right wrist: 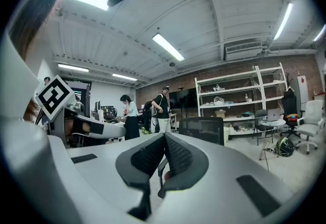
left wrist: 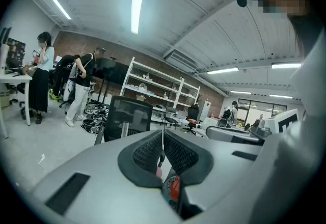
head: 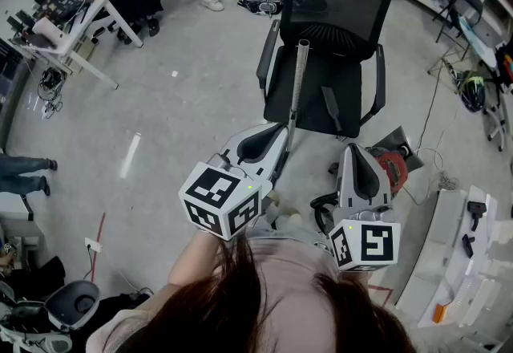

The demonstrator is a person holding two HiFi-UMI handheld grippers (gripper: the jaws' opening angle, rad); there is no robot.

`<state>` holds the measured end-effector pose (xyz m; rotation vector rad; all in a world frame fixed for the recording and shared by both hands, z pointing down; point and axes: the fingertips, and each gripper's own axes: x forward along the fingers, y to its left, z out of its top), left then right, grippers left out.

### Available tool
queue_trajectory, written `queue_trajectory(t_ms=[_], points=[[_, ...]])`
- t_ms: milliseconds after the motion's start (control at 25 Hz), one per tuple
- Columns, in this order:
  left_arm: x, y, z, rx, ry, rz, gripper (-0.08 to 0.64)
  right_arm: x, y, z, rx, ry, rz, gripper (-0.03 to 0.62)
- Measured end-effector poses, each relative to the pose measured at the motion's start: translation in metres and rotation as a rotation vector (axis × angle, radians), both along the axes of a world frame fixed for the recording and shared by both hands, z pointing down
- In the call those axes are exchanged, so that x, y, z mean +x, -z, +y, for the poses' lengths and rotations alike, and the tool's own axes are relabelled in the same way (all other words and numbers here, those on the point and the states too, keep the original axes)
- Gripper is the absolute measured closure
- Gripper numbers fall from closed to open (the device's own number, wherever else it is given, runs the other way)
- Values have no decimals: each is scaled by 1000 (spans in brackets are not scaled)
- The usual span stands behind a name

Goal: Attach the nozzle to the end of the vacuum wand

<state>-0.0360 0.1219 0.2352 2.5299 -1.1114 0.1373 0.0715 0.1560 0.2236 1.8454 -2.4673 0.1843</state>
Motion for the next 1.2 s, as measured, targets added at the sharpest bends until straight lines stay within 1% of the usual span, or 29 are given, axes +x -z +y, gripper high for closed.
queue_trajectory(t_ms=[160, 440, 600, 680, 800, 960, 1080, 1200], points=[[-1, -2, -12, 6, -5, 4, 538, -2, -2, -9, -11, -8, -10, 571], [-3, -6, -42, -4, -32, 24, 538, -13, -9, -36, -32, -22, 23, 571], [1, -11, -55, -1, -48, 38, 537, -12, -15, -49, -31, -31, 12, 571], [-4, -11, -66, 5, -65, 42, 537, -20, -16, -60, -33, -44, 20, 571], [-14, -7, -83, 9, -101, 46, 537, -34, -13, -80, -37, -75, 55, 571], [-19, -7, -98, 17, -136, 53, 537, -46, -11, -96, -34, -105, 49, 571], [-16, -9, -106, 29, -160, 55, 537, -48, -14, -104, -47, -133, 62, 571], [-11, -13, -115, 45, -169, 41, 537, -44, -18, -109, -53, -144, 60, 571]])
